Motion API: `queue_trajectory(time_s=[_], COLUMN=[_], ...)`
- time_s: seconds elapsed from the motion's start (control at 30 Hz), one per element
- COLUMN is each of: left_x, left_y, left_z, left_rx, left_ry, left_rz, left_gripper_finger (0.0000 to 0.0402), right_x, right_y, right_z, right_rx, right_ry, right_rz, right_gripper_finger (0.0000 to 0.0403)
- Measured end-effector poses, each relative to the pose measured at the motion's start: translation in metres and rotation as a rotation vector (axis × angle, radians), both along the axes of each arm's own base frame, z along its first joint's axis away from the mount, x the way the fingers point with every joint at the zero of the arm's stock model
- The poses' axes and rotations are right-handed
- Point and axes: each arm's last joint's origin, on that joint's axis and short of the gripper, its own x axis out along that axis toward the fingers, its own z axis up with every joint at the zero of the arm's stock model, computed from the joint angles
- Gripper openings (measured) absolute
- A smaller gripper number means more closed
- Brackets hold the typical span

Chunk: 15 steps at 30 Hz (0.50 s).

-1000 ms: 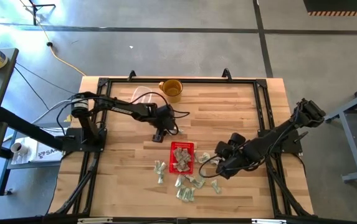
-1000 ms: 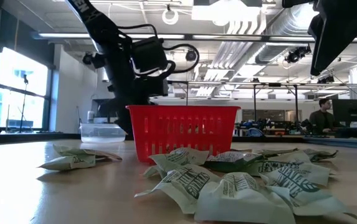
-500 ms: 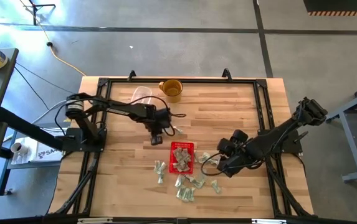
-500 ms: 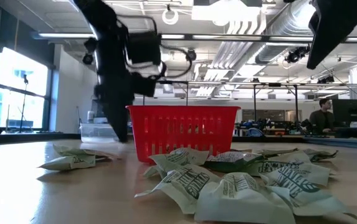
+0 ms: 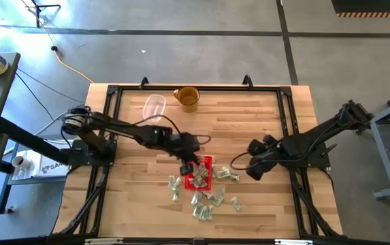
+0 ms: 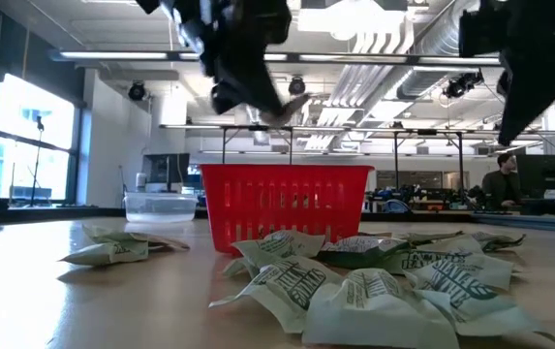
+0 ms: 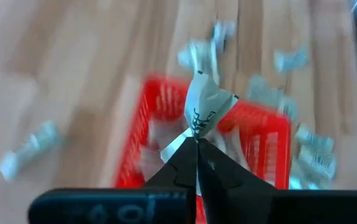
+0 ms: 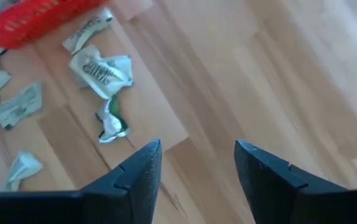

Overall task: Pick and place Stevia / Truvia into bins
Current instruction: Put the white stevia packet into the red basket

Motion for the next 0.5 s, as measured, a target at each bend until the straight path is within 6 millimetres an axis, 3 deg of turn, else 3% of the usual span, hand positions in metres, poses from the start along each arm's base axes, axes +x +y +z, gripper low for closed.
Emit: queue_trajectory(time_s=[0.17, 0.3, 0.5], left_x=[0.011, 0.017, 0.013], left_y=[-0.019, -0.028, -0.029], left_z=[-0.027, -0.031, -0.026], left_rx=[-0.106, -0.154, -0.154], left_ry=[0.059, 0.013, 0.037], left_rz=[0.074, 0.228, 0.299], left_gripper_finger=[0.0045, 0.0047, 0.0131], right_x=[-0.011, -0.005, 0.010], right_y=[-0.004, -0.002, -0.017], right_z=[-0.010, 0.000, 0.014], right_rx=[0.010, -0.034, -0.116], right_ry=[-0.010, -0.063, -0.143], right_rz=[0.041, 0.132, 0.146], right_gripper_finger=[0.0195, 0.0195, 0.0201])
